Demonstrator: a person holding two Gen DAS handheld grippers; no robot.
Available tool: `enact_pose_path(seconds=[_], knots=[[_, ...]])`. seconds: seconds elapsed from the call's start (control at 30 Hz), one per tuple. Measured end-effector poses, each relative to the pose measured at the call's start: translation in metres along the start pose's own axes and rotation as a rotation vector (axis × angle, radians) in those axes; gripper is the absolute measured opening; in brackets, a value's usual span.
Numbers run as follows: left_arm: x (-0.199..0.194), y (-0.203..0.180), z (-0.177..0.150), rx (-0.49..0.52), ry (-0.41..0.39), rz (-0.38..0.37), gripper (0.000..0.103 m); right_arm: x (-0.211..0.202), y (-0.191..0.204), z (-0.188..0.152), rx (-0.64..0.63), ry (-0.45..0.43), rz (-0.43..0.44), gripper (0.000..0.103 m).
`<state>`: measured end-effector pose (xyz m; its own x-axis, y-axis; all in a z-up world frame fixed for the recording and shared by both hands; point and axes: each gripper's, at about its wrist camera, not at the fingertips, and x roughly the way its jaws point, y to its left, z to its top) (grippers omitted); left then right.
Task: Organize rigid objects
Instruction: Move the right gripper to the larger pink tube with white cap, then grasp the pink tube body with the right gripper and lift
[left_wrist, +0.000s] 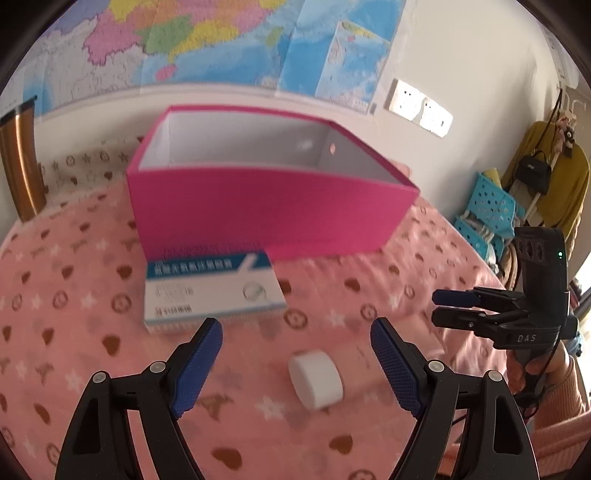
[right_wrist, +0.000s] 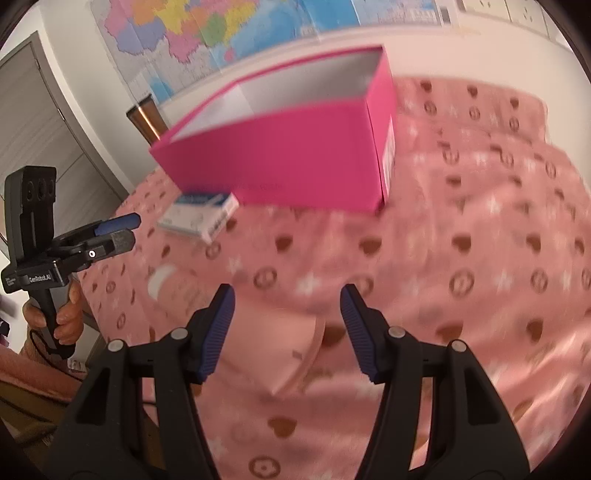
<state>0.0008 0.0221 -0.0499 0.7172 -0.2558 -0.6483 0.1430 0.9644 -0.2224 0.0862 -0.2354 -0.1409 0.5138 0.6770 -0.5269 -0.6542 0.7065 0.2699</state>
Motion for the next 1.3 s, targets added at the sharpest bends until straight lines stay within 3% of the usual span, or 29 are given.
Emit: enact_pose_path(seconds=[0.23, 0.63, 1.3], knots=[[0.003, -0.016, -0.018, 0.024, 0.048, -0.043, 0.082, 0.001, -0.002, -0.015, 0.034, 0.021, 0.001, 0.061], [0.012, -0.020, -0.028, 0.012, 0.106, -0.092, 0.056, 0.009, 0.006, -0.021, 0.054, 0.026, 0.019, 0.061], [0.008, -0.031, -0.021, 0.036, 0.085, -0.040, 0.058, 0.001, 0.013, -0.017, 0.057, 0.008, -0.008, 0.061]])
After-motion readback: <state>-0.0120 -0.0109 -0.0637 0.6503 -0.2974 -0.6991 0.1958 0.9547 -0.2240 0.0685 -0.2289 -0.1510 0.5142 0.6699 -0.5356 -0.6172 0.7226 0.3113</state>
